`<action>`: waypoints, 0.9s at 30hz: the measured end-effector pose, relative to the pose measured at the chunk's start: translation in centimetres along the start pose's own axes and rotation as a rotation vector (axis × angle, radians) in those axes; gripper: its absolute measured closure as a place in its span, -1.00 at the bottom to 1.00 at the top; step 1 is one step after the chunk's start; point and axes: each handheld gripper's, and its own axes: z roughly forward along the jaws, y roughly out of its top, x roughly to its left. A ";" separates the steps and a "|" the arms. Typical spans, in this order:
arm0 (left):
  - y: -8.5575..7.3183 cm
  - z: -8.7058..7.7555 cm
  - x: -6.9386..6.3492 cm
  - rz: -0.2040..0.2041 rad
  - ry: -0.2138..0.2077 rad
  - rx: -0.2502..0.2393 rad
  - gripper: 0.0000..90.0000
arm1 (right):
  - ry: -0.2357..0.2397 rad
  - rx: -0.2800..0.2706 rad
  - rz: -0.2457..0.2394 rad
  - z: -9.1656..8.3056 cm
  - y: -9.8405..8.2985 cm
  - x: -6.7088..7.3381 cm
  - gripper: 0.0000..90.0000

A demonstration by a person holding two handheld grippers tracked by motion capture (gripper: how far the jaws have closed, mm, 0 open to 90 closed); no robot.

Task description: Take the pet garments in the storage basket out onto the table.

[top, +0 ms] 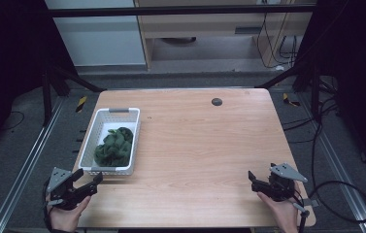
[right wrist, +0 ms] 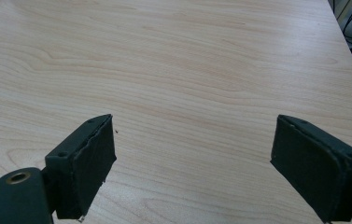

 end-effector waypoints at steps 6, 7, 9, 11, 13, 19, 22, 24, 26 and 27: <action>0.9 -0.4 0.1 0.012 -0.013 -0.016 -0.49 | 0.008 -0.001 -0.001 0.0 0.1 0.2 -0.72; 1.1 -0.4 0.1 0.013 -0.014 -0.019 -0.49 | 0.008 -0.001 -0.001 0.0 0.1 0.2 -0.72; 1.4 -0.4 0.2 0.014 -0.019 -0.020 -0.50 | 0.007 -0.001 -0.003 0.0 0.1 0.3 -0.72; 1.9 -0.4 0.2 0.020 -0.020 -0.025 -0.51 | 0.002 -0.002 -0.018 0.0 0.2 0.3 -0.73; 2.2 -0.4 0.2 0.021 -0.021 -0.028 -0.52 | -0.002 -0.002 -0.021 0.0 0.2 0.3 -0.73; 3.3 -0.1 0.1 0.036 -0.030 -0.028 -0.52 | -0.011 0.000 -0.023 0.1 0.1 0.2 -0.74; 3.7 -0.1 0.3 0.035 -0.036 -0.029 -0.52 | -0.013 0.000 -0.027 0.0 0.2 0.2 -0.74; 4.1 0.0 0.4 0.038 -0.040 -0.026 -0.53 | -0.012 0.002 -0.030 0.1 0.2 0.2 -0.74; 4.5 0.1 0.5 0.042 -0.043 -0.024 -0.53 | -0.014 0.005 -0.035 0.1 0.1 0.2 -0.74; 4.7 0.1 0.6 0.042 -0.044 -0.024 -0.53 | -0.012 0.011 -0.034 0.2 0.1 0.3 -0.75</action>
